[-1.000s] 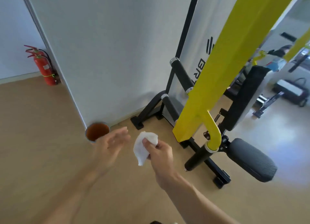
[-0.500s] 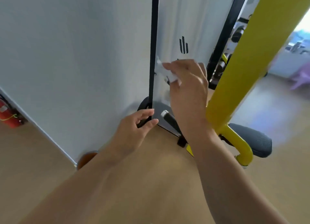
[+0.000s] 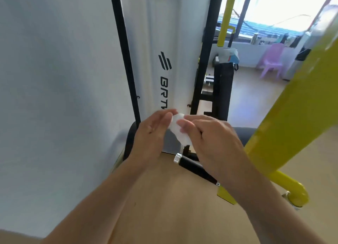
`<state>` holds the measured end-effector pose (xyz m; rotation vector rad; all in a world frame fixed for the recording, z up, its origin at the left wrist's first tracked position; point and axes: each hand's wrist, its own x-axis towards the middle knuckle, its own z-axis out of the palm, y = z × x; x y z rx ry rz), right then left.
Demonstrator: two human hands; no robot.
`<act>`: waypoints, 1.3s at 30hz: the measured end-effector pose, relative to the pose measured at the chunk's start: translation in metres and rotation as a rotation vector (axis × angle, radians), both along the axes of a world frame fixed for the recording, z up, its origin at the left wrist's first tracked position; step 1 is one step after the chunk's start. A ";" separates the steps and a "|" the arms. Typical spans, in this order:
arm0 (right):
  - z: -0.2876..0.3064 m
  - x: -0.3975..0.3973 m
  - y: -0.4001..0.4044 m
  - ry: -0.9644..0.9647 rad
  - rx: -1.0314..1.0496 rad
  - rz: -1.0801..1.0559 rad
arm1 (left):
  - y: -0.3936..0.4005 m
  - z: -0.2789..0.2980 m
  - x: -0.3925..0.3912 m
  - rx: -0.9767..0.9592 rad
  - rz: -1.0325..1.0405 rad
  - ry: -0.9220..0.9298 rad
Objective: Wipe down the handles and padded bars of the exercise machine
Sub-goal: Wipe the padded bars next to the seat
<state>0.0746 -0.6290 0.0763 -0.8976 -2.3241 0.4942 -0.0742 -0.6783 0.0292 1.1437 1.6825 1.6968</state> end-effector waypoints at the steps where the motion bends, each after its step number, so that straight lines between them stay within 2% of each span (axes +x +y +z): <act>1: 0.001 -0.002 0.002 -0.014 -0.007 -0.056 | 0.006 0.001 -0.003 0.021 -0.056 -0.017; 4: 0.003 -0.009 0.009 -0.113 -0.008 -0.233 | 0.020 -0.003 -0.011 0.073 -0.229 -0.077; 10: 0.000 -0.031 -0.007 -0.397 0.093 -0.435 | 0.039 -0.014 -0.032 0.077 -0.527 -0.123; 15: 0.009 -0.008 -0.025 -0.676 0.145 -0.649 | 0.045 -0.012 -0.032 0.045 -0.577 -0.067; 18: 0.007 -0.003 -0.023 -0.639 0.124 -0.624 | 0.042 -0.010 -0.028 0.044 -0.502 -0.078; 22: -0.011 -0.022 -0.022 -0.364 0.125 -0.494 | 0.035 -0.012 -0.022 0.133 -0.330 -0.124; 28: -0.004 -0.020 -0.016 -0.176 0.073 -0.405 | 0.034 -0.016 -0.019 0.169 -0.259 -0.063; 30: 0.000 -0.015 -0.014 -0.210 0.076 -0.443 | 0.031 -0.015 -0.016 0.182 -0.250 -0.025; 34: 0.005 -0.001 -0.015 -0.525 0.137 -0.547 | 0.031 -0.012 -0.015 0.170 -0.256 0.043; 39: -0.008 -0.007 -0.017 -0.508 0.257 -0.569 | 0.032 -0.007 -0.019 0.117 -0.252 0.094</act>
